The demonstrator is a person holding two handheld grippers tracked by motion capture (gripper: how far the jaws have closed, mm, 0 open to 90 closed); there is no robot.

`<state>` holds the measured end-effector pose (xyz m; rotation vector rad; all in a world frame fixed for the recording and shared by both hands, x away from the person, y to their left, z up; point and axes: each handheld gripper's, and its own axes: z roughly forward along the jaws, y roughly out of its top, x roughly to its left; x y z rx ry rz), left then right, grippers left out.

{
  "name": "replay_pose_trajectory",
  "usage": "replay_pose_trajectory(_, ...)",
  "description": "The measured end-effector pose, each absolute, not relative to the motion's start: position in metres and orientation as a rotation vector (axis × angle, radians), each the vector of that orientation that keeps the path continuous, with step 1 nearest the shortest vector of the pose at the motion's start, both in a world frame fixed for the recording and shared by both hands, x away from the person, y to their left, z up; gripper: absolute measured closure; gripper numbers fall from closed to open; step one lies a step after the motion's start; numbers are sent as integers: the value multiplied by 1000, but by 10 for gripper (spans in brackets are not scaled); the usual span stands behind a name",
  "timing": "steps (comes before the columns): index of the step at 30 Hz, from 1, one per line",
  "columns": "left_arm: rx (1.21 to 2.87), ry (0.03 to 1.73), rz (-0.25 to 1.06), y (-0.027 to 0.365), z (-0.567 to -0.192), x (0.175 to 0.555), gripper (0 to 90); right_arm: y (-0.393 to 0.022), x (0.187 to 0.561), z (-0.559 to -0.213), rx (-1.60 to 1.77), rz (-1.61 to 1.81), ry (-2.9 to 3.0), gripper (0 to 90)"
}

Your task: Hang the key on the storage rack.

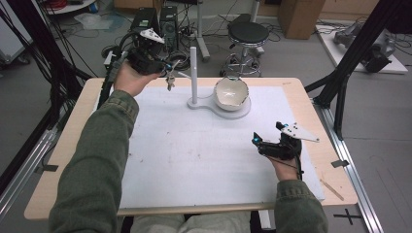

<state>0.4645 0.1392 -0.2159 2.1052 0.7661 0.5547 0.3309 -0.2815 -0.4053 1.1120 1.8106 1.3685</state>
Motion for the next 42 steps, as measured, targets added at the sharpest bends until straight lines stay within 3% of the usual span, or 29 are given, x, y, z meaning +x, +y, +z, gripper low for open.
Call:
replay_pose_trajectory(20,2103,729,564,87,-215,480,889,-283,331,-405,1123,1379,1816,20)
replay_pose_trajectory(42,2021,762,611,68,-224,497,889,-290,326,-406,1152,1388,1774,20)
